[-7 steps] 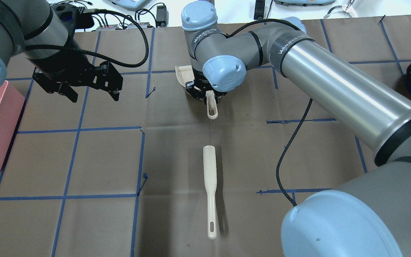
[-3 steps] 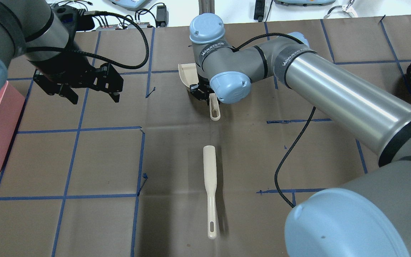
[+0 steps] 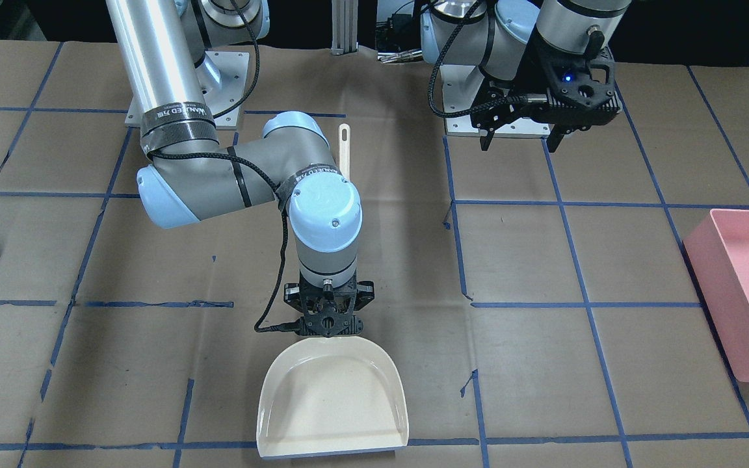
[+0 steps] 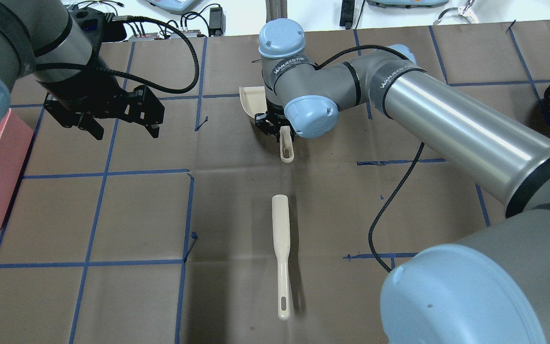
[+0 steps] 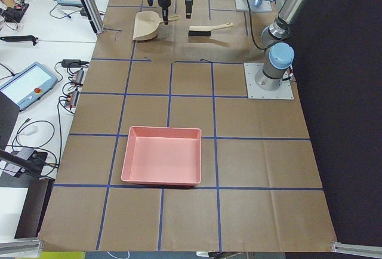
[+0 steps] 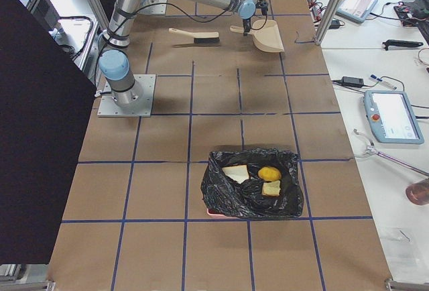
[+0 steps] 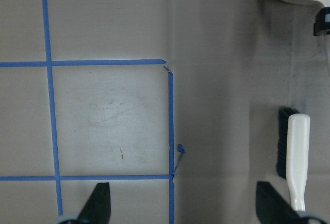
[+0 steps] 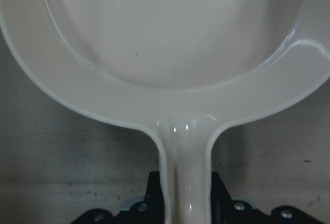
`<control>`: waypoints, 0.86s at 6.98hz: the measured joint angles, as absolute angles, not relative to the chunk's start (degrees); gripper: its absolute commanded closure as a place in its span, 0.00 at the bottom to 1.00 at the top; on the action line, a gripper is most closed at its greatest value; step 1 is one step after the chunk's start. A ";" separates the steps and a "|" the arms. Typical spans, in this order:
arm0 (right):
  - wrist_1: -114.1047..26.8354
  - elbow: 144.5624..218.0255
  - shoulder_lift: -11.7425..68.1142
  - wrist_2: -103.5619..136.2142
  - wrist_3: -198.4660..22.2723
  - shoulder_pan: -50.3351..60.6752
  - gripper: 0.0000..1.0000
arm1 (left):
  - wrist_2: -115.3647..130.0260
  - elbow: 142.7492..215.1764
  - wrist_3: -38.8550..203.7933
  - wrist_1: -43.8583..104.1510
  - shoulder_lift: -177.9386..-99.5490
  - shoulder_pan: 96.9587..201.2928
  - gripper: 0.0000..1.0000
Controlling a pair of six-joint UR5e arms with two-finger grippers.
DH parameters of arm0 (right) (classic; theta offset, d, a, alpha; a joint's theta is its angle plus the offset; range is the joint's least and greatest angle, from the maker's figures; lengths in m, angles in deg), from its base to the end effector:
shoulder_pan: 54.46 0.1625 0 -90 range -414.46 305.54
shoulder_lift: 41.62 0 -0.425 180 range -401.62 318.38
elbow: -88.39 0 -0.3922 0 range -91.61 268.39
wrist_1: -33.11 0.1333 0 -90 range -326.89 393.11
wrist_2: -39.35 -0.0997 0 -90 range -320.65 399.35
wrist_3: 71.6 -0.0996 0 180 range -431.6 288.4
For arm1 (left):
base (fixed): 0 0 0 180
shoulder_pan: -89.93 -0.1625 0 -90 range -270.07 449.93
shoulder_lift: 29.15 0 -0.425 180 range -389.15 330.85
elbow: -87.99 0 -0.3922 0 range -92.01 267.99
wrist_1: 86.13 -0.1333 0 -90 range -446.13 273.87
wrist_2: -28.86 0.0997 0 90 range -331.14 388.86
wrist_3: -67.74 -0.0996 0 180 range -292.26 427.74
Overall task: Sweep and dump trash in nearest bin
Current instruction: 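Lower the dustpan onto the table and open the right gripper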
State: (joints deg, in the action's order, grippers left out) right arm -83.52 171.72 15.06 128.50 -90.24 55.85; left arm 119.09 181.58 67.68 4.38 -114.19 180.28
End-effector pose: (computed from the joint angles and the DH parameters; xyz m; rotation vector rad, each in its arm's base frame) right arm 0.3637 -0.5944 0.2421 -0.0456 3.1274 0.0082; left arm -0.1357 -0.4557 0.4972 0.0112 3.1375 -0.0236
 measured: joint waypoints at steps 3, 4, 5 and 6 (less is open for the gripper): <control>-83.15 172.00 14.94 128.21 -90.27 55.90 0.01 | 118.95 182.24 67.82 4.32 -114.08 180.28 0.00; -83.23 171.97 14.90 128.16 -90.25 55.86 0.00 | 119.02 182.27 67.82 4.33 -114.06 180.28 0.00; -83.23 171.92 14.87 128.11 -90.24 55.68 0.00 | 119.02 182.29 67.83 4.37 -114.06 180.28 0.00; -83.00 171.75 14.99 128.11 -90.23 55.46 0.00 | 118.93 182.30 67.83 4.36 -114.06 180.28 0.00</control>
